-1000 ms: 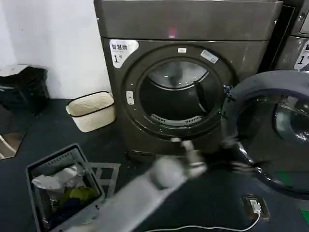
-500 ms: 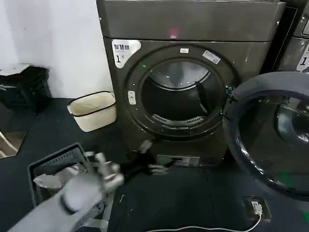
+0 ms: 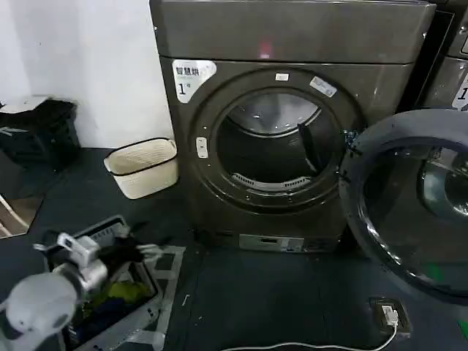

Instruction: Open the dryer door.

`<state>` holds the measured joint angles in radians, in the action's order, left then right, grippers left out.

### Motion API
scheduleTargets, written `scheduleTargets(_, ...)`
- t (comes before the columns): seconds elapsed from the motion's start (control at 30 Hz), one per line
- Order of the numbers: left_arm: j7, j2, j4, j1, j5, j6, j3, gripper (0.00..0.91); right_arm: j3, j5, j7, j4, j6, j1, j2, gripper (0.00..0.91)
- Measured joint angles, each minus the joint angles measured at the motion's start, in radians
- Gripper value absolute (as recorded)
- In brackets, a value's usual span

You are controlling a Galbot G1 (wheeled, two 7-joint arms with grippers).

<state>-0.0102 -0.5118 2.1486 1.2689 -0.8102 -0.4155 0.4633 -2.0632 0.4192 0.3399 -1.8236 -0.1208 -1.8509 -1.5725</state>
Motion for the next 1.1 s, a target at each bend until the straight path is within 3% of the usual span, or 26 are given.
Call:
scheduleTargets(0.3, -0.262, 0.089, -0.041, 0.07, -0.336, -0.264, 0.198, 0.907, 0.026, 0.006, -0.007, 0.025, -0.007, -0.002, 0.026, 0.907)
scheduleTargets(0.43, -0.437, 0.139, -0.065, 0.082, -0.564, -0.323, 0.229, 0.907, 0.03, 0.009, -0.008, 0.03, -0.008, -0.001, 0.034, 0.907)
scheduleTargets(0.63, -0.692, 0.193, -0.111, 0.072, -0.914, -0.322, 0.269, 0.907, 0.031, 0.01, -0.013, 0.042, -0.013, -0.001, 0.037, 0.907)
scheduleTargets(0.8, -0.84, 0.226, -0.178, 0.069, -1.204, -0.322, 0.286, 0.907, 0.036, 0.01, -0.018, 0.046, -0.019, 0.005, 0.038, 0.907)
scheduleTargets(0.97, -0.903, 0.239, -0.271, 0.057, -1.387, -0.321, 0.283, 0.907, 0.041, 0.014, -0.019, 0.049, -0.022, 0.007, 0.036, 0.907)
scheduleTargets(1.1, -0.913, 0.242, -0.342, 0.045, -1.431, -0.321, 0.278, 0.907, 0.045, 0.012, -0.019, 0.051, -0.03, 0.009, 0.032, 0.907)
